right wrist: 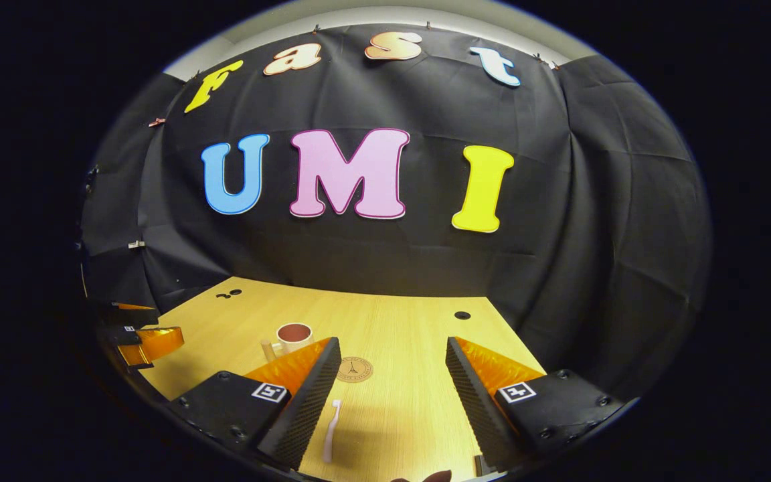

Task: Put the toothbrush and toothpaste on the desktop into the cup, then pick up the cup and place it on the coaster on the desktop.

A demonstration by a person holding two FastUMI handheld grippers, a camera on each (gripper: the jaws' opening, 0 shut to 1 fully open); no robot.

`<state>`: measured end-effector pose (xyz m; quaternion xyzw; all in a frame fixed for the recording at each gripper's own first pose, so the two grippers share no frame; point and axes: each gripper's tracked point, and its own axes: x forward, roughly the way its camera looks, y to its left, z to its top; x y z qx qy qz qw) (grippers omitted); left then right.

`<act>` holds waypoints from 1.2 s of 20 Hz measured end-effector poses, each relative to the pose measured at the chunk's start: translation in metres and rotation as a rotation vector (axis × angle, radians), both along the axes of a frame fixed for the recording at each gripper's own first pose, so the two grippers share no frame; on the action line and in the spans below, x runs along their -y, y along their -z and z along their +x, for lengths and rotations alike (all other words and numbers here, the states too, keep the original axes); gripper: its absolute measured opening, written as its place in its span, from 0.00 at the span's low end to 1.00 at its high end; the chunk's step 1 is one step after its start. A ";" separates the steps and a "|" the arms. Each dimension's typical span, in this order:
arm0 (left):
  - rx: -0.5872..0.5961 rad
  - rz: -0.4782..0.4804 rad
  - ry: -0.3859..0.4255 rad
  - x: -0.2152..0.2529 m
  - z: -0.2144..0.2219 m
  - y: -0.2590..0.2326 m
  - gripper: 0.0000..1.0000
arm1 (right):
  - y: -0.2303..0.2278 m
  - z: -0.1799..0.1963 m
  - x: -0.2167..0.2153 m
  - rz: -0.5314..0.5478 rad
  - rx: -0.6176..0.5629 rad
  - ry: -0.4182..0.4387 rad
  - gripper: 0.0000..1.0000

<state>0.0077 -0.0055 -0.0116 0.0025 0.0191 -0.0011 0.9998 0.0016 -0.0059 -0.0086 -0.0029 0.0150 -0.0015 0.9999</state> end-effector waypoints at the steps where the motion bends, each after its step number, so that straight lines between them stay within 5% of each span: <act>1: -0.006 0.000 0.001 0.000 0.000 0.001 0.98 | 0.002 0.000 0.000 0.000 -0.003 0.000 0.97; 10: -0.124 -0.001 0.039 0.013 0.017 0.035 0.99 | 0.016 0.000 0.003 0.009 -0.051 0.002 0.97; 21: -0.464 -0.028 0.122 0.032 0.075 0.135 0.98 | 0.035 -0.010 0.032 0.003 -0.115 0.055 0.97; 24: -0.545 -0.047 0.139 0.037 0.086 0.160 0.92 | 0.039 -0.006 0.041 0.008 -0.130 0.072 0.97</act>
